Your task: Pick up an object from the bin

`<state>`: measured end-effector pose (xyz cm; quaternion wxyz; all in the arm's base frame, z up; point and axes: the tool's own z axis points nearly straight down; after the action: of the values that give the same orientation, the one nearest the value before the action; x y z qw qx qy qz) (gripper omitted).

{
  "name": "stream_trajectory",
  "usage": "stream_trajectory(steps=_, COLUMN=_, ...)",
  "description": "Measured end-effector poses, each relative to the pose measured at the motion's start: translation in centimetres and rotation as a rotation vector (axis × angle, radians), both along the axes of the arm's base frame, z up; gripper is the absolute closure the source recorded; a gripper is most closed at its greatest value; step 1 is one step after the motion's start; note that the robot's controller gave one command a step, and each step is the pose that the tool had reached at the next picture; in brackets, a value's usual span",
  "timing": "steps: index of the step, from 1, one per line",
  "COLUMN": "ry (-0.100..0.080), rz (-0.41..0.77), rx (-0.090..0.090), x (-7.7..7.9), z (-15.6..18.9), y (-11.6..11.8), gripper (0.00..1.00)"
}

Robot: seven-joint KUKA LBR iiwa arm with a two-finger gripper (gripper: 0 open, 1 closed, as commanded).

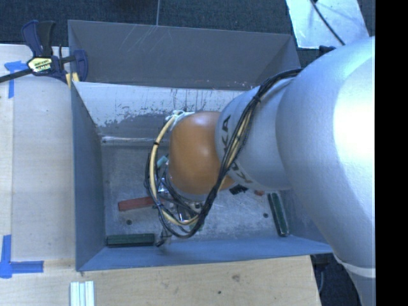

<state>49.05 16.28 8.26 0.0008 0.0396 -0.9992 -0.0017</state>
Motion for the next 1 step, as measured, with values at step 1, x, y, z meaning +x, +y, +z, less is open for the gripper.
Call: stream_trajectory(steps=1, ry=-0.003, rz=-0.005, rx=-0.003, x=0.23, z=0.02, y=-0.43, gripper=1.0)
